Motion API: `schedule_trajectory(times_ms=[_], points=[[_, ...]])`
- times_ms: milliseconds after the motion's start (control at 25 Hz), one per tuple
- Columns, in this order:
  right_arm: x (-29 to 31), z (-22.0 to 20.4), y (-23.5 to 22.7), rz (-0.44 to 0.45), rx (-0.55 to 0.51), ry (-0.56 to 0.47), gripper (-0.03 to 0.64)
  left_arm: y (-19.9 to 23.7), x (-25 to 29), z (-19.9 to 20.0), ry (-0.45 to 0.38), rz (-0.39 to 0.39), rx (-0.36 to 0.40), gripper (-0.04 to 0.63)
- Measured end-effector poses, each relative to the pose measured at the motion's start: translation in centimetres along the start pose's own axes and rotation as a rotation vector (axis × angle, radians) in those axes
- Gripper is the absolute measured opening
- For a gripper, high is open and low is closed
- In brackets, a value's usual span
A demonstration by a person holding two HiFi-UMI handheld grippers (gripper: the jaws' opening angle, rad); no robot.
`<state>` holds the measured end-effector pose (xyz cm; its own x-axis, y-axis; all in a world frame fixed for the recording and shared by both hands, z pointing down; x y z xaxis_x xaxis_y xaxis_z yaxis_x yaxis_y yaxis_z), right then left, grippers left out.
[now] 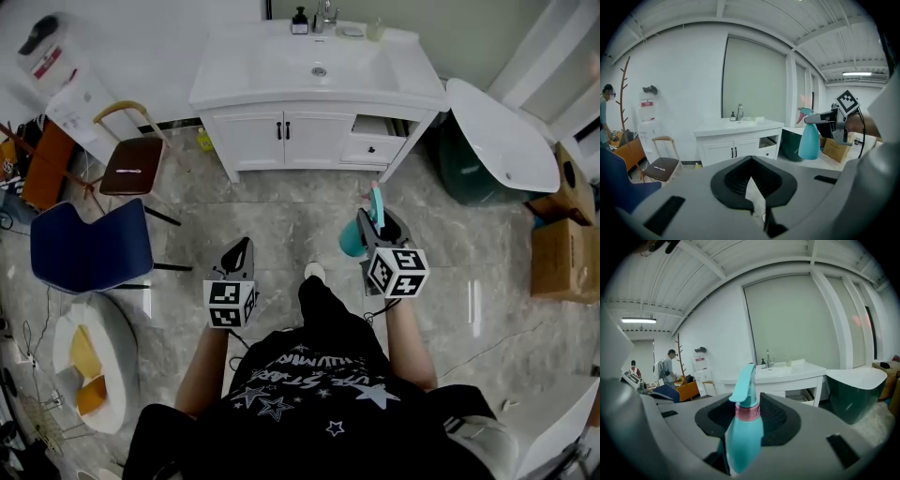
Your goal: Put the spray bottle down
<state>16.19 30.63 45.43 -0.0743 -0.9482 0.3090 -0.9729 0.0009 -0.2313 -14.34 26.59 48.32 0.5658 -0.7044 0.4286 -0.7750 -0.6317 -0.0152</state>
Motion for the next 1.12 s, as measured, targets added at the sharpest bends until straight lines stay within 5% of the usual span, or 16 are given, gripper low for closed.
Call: schedule_trajectory(times_ms=[440, 1120], points=[[14.5, 8.4, -8.3, 0.086, 0.019, -0.017, 0.163, 1.5, 13.7, 9.4, -0.032, 0.060, -0.027, 0.015], [25.9, 11.5, -10.8, 0.183, 0.006, 0.008, 0.163, 5.8, 21.2, 12.7, -0.026, 0.156, -0.060, 0.015]])
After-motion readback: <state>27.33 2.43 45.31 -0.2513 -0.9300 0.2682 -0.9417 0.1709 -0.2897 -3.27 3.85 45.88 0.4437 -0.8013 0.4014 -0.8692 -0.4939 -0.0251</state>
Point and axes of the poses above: the fingertips, and each gripper's own axes: x forward along the fingers, y to its left, z out of its top, the point moved 5 cm from there along -x, backward along the fingers, and after that the axes turned 3 degrees about x, right-handed, at the moved point
